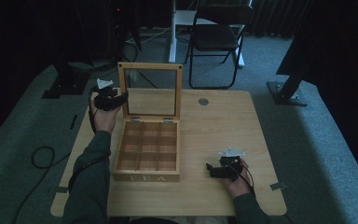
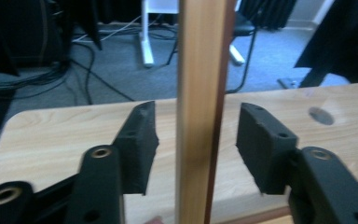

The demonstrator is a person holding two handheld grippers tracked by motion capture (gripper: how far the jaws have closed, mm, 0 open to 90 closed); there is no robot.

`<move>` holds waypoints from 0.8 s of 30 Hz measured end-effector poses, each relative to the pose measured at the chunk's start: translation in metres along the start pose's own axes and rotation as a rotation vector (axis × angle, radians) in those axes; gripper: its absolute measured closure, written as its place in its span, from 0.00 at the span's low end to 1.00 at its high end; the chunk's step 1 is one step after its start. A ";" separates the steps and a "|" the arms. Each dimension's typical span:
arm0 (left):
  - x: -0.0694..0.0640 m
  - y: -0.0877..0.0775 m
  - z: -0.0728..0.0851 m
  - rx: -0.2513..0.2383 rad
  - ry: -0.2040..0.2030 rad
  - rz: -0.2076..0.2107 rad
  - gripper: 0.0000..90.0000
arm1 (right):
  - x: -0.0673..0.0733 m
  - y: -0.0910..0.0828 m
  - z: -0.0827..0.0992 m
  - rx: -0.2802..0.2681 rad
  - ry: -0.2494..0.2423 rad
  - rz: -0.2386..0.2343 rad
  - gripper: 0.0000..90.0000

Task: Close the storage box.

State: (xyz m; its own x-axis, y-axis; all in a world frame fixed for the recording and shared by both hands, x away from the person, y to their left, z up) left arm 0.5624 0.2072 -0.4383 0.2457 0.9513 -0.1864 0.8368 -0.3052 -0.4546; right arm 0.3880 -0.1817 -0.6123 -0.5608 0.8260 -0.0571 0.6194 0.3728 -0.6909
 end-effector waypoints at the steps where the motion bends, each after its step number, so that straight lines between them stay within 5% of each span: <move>1: -0.001 0.002 -0.002 0.001 0.009 0.013 0.49 | 0.000 0.000 0.000 0.000 -0.001 0.000 0.14; 6: -0.006 0.012 -0.007 0.026 0.040 0.061 0.45 | 0.000 0.000 0.000 0.001 -0.002 0.000 0.14; 13: -0.008 0.020 -0.009 0.030 0.024 0.115 0.44 | 0.000 0.000 0.000 0.000 0.000 0.000 0.14; 24: -0.009 0.007 -0.007 0.034 0.052 0.149 0.49 | 0.000 0.000 0.000 0.000 -0.004 -0.001 0.14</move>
State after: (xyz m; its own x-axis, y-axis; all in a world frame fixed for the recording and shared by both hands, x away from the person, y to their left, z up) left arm 0.5701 0.1970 -0.4335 0.3916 0.8961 -0.2090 0.7722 -0.4435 -0.4549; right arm 0.3878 -0.1820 -0.6124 -0.5634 0.8241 -0.0590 0.6188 0.3736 -0.6910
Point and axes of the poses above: each handheld gripper's, and its own axes: y roughly forward along the jaws, z roughly out of its underside, x roughly to its left, the point moved 9 cm from there along y, roughly forward along the jaws, and after that the axes turned 5 degrees about -y, right-handed, at the moved point
